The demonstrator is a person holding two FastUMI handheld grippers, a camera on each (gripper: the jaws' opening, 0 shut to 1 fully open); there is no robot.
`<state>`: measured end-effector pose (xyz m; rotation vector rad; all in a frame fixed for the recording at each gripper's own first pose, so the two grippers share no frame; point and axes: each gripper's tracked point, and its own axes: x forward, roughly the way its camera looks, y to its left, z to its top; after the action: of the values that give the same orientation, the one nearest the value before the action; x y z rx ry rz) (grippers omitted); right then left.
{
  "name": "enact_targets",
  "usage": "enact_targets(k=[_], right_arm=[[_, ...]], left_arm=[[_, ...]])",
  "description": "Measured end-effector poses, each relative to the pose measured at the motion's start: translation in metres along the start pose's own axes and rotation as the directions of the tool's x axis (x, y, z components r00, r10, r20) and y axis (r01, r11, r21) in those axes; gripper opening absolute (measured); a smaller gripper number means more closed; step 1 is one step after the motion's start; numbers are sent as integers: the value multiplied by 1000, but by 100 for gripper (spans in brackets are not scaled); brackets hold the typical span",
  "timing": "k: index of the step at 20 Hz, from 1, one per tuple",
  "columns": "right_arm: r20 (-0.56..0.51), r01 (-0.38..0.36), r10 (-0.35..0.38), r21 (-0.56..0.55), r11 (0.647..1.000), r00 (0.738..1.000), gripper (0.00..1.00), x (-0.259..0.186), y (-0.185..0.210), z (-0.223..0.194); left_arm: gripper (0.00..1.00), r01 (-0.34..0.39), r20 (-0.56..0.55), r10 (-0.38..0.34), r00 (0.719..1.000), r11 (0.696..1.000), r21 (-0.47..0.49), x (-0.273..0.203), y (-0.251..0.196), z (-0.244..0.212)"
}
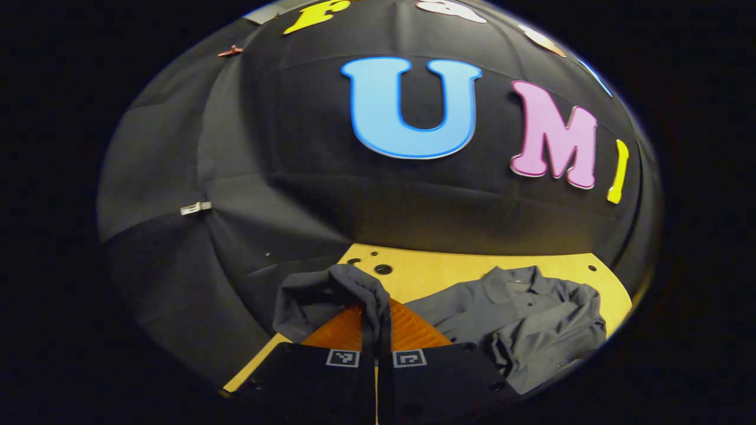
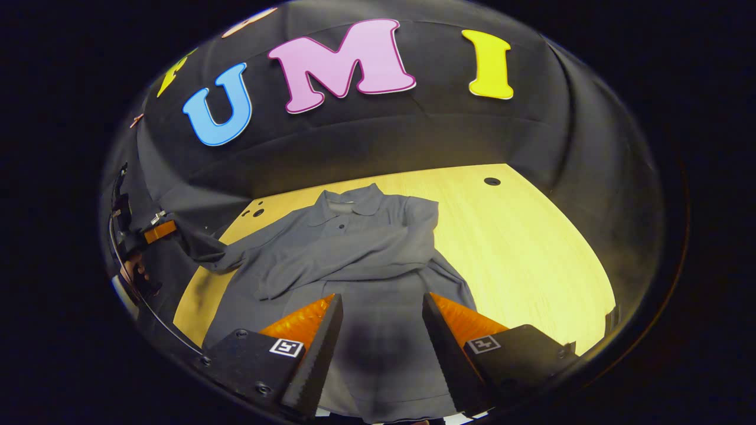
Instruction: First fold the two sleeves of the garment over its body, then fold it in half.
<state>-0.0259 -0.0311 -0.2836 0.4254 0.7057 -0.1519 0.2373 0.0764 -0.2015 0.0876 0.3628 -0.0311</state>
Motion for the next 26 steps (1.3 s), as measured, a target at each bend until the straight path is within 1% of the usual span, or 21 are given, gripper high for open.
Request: enact_targets(k=[1, 2, 4, 7, 11, 14, 15, 18, 20, 23, 26], right_arm=[[2, 1, -1, 5, 1000, 1000, 84, -1, -5, 0], [4, 4, -4, 10, 1000, 1000, 84, -2, -11, 1], [8, 12, -12, 21, 1000, 1000, 84, -4, -23, 1], [7, 17, -18, 51, 999, 1000, 84, -6, -38, 1], [4, 39, -39, 73, 997, 999, 85, -7, -61, -3], [-4, 48, -48, 88, 995, 999, 84, -8, -76, -7], [-6, 52, -52, 89, 995, 999, 84, -10, -82, -8], [-9, 57, -57, 112, 992, 998, 84, -9, -96, -8], [-8, 57, -57, 130, 990, 998, 84, -8, -103, -7], [-18, 54, -52, 123, 991, 998, 84, -6, -111, -12], [-36, 51, -47, 111, 992, 998, 84, -4, -118, -19]], left_arm=[[9, 25, 8, -26, 1000, 1000, 17, -3, -16, 6], [6, 47, 16, -48, 999, 998, 36, -5, -33, 11], [6, 87, 26, -89, 996, 994, 67, -9, -63, 19], [6, 154, 38, -157, 987, 984, 85, -18, -114, 24], [6, 259, 26, -264, 964, 958, 126, -24, -184, 23], [6, 321, 5, -326, 945, 935, 151, -28, -234, 15], [6, 337, -2, -342, 940, 927, 166, -38, -248, 7], [6, 385, -34, -386, 922, 902, 193, -40, -290, -10], [6, 405, -66, -401, 914, 887, 223, -38, -314, -29], [6, 434, -133, -413, 901, 862, 263, -27, -342, -72], [6, 458, -212, -410, 887, 835, 304, -20, -364, -118]])
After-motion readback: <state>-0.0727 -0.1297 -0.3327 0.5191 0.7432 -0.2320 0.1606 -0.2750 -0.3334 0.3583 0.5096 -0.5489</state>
